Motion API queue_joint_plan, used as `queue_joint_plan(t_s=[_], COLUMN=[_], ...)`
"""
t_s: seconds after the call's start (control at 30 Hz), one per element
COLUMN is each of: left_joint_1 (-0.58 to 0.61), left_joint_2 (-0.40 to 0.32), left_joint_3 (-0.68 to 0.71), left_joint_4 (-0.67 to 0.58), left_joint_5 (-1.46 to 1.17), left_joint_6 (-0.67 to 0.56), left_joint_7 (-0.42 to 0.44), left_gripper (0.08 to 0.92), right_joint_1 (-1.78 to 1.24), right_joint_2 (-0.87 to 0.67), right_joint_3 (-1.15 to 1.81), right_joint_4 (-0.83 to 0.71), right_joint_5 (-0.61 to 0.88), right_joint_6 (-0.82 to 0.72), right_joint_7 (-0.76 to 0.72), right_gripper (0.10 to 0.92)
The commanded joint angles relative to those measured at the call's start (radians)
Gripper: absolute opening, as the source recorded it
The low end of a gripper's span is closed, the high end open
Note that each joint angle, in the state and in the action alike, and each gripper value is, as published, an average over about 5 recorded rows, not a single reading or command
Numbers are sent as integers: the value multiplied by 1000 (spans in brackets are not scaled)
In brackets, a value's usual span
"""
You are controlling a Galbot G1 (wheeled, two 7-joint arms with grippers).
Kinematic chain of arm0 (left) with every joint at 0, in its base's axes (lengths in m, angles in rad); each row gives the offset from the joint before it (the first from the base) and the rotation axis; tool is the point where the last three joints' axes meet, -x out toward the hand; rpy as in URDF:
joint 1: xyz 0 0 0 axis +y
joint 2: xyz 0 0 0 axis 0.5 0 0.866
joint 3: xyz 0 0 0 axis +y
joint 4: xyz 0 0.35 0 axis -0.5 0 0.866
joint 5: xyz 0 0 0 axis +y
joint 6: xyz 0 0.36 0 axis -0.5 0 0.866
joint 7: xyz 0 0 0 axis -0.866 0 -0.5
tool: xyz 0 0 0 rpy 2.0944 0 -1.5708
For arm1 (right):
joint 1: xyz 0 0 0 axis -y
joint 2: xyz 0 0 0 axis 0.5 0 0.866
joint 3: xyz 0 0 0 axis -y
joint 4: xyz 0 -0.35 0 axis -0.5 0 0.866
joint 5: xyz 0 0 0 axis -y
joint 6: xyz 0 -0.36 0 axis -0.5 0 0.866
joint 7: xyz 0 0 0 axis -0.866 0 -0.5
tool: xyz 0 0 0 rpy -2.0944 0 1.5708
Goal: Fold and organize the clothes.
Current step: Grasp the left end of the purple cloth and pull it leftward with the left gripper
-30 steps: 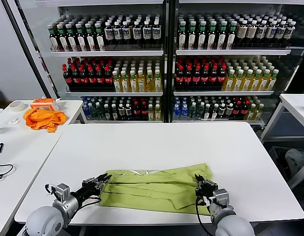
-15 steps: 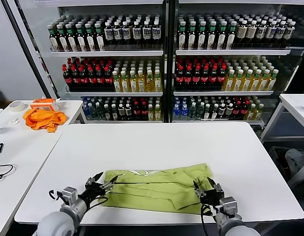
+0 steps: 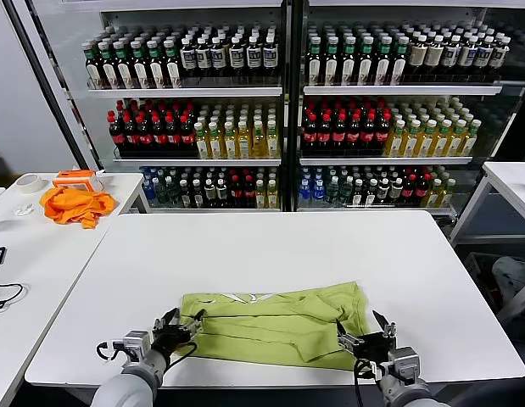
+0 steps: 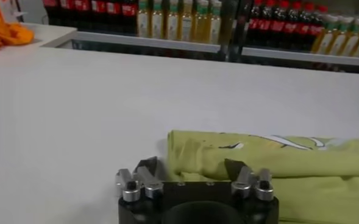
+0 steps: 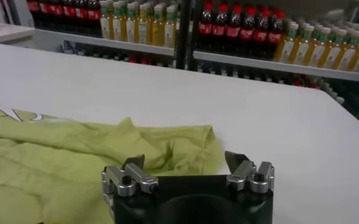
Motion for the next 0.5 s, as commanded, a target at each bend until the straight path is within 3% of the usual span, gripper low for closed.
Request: queue_joint_plan(t_s=[0.03, 0.5], left_joint_1=[-5, 4], left_joint_2=[-20, -51], left_joint_3=[44, 56], left_joint_4=[-4, -17], left_joint_5=[-7, 237], left_joint_6=[17, 8], left_joint_7=[-86, -81], left_gripper=[577, 178], right_joint_1=[-15, -20], right_joint_2=[4, -6], right_joint_3=[5, 3], right_joint_4=[0, 25], right_joint_5=[1, 4], right_joint_6=[3, 1], right_joint_7=[0, 0], right_gripper=[823, 823])
